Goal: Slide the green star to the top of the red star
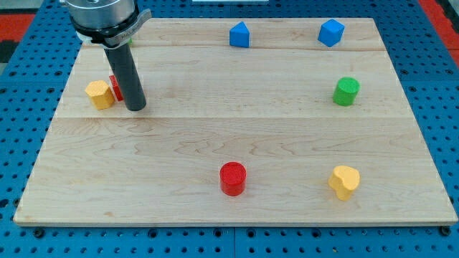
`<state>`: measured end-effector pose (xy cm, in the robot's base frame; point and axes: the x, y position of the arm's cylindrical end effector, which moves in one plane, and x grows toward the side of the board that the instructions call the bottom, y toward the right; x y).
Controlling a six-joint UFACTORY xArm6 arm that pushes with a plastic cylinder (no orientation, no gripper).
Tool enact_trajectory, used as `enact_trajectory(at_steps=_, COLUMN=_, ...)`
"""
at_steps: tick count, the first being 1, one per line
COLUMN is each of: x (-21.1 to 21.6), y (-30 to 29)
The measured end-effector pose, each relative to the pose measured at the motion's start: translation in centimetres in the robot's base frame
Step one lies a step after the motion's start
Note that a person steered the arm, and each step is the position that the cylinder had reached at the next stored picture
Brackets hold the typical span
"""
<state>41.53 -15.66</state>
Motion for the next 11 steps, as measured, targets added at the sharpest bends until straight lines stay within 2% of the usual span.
enact_trajectory(at_steps=1, x=-3.4, y=-0.1)
enact_trajectory(at_steps=2, x=-4.2, y=0.2)
enact_trajectory(at_steps=3, x=-9.0, y=5.1)
enact_trajectory(at_steps=4, x=-11.6, y=3.2)
enact_trajectory(at_steps=6, x=-12.2, y=-9.6)
enact_trajectory(at_steps=7, x=-19.4, y=-10.7)
enact_trajectory(at_steps=8, x=-19.5, y=-4.8)
enact_trajectory(at_steps=9, x=-18.7, y=-6.1)
enact_trajectory(at_steps=10, x=-20.0, y=-8.9)
enact_trajectory(at_steps=11, x=-17.8, y=-6.9)
